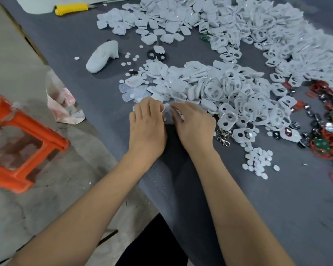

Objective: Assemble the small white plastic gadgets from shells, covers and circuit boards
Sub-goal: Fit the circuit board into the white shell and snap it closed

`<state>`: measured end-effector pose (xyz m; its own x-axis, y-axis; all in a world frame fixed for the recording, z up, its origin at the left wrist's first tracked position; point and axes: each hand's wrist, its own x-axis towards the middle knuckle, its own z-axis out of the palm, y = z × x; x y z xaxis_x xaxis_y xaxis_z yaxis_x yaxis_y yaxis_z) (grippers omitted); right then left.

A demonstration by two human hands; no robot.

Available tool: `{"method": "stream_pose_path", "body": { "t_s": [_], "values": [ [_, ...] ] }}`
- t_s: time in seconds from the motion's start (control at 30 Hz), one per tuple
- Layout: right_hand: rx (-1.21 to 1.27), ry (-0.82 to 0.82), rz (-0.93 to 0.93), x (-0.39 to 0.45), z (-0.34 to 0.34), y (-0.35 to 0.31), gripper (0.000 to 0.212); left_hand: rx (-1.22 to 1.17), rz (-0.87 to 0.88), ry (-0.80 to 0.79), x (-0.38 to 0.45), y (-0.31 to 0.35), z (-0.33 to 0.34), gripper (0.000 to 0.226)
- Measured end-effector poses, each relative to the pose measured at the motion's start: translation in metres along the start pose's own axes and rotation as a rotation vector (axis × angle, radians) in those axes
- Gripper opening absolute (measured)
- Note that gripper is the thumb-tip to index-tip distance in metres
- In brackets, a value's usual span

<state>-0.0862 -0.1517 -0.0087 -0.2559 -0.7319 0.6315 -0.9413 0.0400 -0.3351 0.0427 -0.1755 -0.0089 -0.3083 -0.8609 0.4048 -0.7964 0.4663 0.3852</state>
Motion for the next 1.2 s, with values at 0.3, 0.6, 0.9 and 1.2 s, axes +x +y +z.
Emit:
{"method": "stream_pose_path", "body": {
  "t_s": [0.3, 0.6, 0.9, 1.2],
  "values": [
    [0.078, 0.102, 0.067, -0.002, -0.012, -0.004, 0.016, -0.044, 0.0, 0.027, 0.0, 0.001, -0.003, 0.016],
    [0.065, 0.196, 0.145, -0.023, -0.033, 0.003, 0.014, -0.25, 0.023, 0.098, -0.001, -0.001, -0.008, 0.016],
    [-0.063, 0.262, 0.152, -0.085, -0.1, 0.033, 0.011, -0.409, 0.264, -0.16, -0.016, 0.008, -0.011, 0.024],
    [-0.154, 0.143, 0.485, -0.194, -0.21, 0.057, 0.019, -0.422, 0.591, -0.436, -0.074, 0.099, 0.005, 0.035]
  ]
}}
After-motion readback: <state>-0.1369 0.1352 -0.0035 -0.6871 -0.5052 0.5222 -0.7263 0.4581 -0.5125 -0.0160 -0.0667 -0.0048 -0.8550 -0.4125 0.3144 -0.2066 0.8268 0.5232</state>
